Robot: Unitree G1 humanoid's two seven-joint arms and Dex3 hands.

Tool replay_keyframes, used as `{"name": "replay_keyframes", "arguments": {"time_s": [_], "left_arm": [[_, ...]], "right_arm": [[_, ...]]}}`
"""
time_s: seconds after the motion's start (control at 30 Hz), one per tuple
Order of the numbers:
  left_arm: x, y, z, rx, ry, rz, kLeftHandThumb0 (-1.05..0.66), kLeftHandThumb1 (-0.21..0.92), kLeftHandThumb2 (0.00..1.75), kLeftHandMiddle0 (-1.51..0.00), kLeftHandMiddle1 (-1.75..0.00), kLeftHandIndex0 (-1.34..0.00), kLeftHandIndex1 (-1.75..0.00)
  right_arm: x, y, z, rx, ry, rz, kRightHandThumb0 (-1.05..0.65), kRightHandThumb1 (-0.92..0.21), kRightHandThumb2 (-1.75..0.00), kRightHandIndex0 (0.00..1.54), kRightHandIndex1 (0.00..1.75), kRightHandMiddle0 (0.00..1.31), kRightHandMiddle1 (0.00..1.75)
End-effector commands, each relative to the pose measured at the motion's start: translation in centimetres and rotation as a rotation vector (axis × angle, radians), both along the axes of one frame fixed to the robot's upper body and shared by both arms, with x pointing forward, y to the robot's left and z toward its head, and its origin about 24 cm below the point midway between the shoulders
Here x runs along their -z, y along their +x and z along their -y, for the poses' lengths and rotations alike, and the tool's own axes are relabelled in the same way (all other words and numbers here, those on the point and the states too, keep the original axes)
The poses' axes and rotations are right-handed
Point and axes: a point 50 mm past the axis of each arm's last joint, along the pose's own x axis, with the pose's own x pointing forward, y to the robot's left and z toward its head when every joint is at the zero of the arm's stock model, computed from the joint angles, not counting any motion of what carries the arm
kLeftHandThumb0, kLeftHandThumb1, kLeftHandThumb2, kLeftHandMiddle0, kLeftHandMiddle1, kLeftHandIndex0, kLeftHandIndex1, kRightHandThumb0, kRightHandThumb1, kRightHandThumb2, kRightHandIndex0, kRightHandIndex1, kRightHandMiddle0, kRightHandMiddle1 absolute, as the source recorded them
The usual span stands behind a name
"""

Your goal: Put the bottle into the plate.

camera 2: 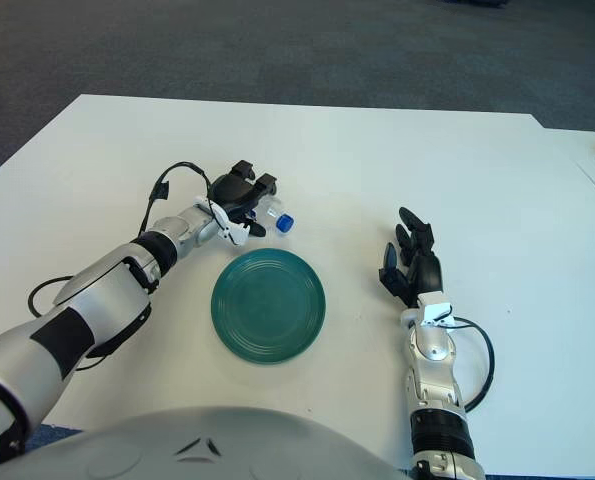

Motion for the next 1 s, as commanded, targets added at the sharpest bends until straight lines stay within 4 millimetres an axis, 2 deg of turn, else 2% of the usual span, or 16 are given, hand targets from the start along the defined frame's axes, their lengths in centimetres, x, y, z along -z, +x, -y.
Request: {"name": "replay_keyframes", "arguments": {"time_s": [0.0,0.13,0.37,0.97], "left_arm": [[3.92,-2.36,-1.52,0.027,0.166,-0.064,-0.43,0.48,1.06,-0.76,-1.75,-0.51,-1.70],[3.86,-2.39,-1.49,0.049,0.191,-0.019,-0.43,0.45,1.13,-0.89,-1.75,-0.51,-1.74],[3.78,-2.32,-1.63,0.041,0.162,-0.038,-0.43,0.44,1.16,-1.03,-1.75,-0.51,-1.75],[3.15,-2.07,-2.06,0.039,0.059,-0.012,-0.46,0.35,1.27,-1.14,-1.75,-0.58,-1.75]], "right_arm": [[2.43,-1.96,-0.29,-0.012,0.042,-0.123,-0.68,-0.92,-0.87,0.24,0.00,0.00,0.51],[2.35,-2.03,-0.32,-0.019,0.050,-0.111,-0.68,-0.92,-0.88,0.25,0.00,0.00,0.52],[2.22,-1.98,-0.46,-0.029,0.051,-0.097,-0.68,-0.92,-0.89,0.24,0.00,0.00,0.51],[2.06,-1.79,-0.58,-0.020,0.064,-0.056,-0.73,-0.92,-0.89,0.31,0.02,0.00,0.59]]}}
